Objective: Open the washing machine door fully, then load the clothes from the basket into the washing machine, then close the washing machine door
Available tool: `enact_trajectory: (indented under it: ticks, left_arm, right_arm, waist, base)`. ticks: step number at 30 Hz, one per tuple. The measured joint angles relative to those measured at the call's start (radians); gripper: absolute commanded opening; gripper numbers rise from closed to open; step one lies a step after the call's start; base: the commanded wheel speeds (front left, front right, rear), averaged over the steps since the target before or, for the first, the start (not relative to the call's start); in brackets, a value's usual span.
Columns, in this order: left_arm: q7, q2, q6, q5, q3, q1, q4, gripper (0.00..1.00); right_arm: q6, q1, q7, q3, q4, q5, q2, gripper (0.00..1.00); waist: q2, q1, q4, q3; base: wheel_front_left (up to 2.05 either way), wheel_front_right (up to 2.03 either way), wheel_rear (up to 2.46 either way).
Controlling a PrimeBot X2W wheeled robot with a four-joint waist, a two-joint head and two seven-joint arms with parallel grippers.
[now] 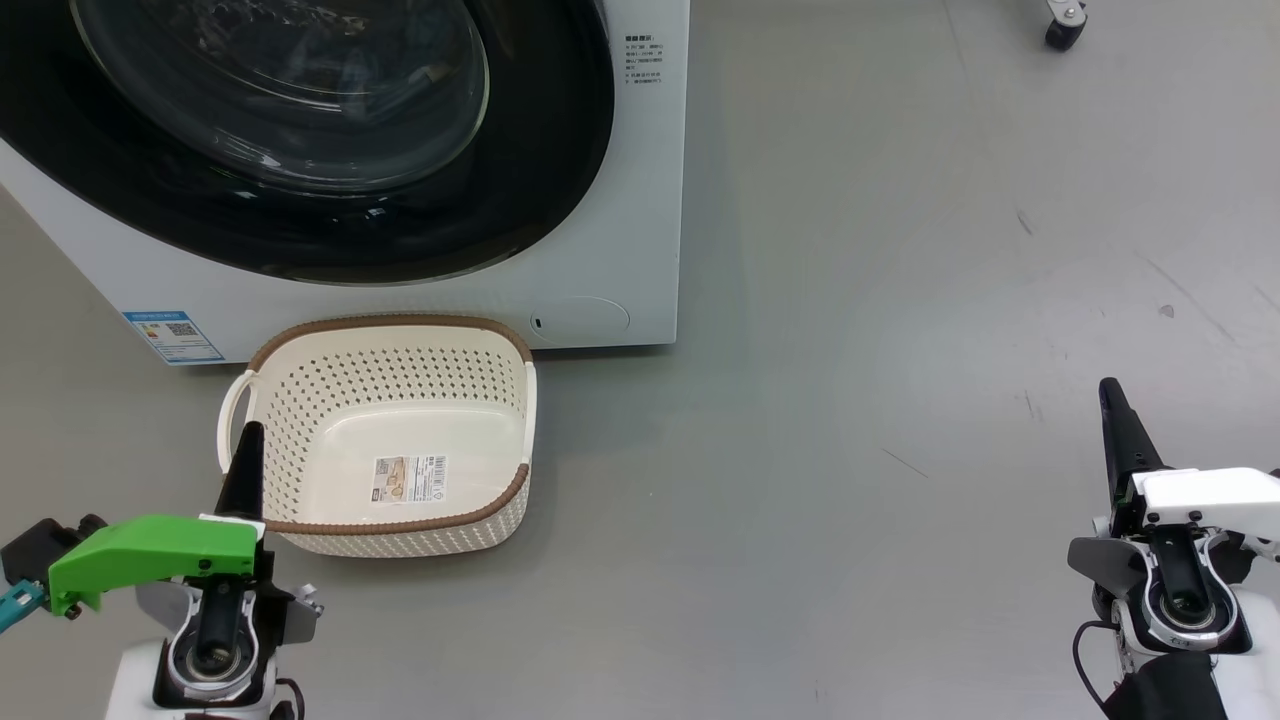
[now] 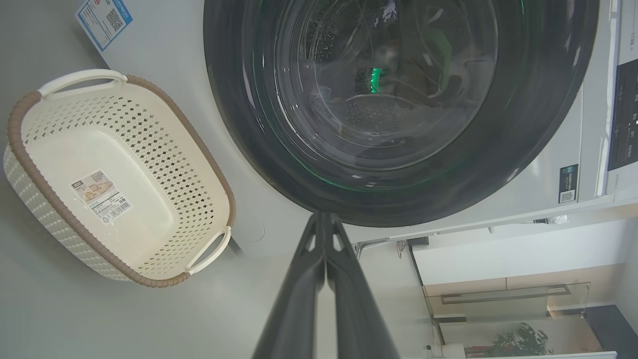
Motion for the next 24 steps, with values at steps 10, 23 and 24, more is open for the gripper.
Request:
enact_trajectory:
  ticks: [10,23,24]
  left_arm:
    - [0.032,0.000,0.000,-0.134,0.002,-0.018,0.007,0.00]
    - [0.059,0.000,0.000,-0.242,0.003,-0.037,0.013,0.00]
    - [0.058,0.000,0.000,-0.242,0.003,-0.037,0.013,0.00]
  right_arm:
    - [0.000,-0.001,0.034,-0.024,-0.005,0.130,0.001,0.00]
    - [0.003,-0.006,0.058,-0.042,-0.011,0.230,0.002,0.00]
    - [0.003,-0.006,0.058,-0.042,-0.011,0.230,0.002,0.00]
  waist:
    - [0.0000,0.0000,-0.002,-0.004]
    - [0.0000,0.0000,-0.003,-0.006]
    - [0.0000,0.0000,-0.003,-0.006]
  base:
    - [0.00,0.00,0.00]
    - [0.00,0.00,0.00]
    - [0.00,0.00,0.00]
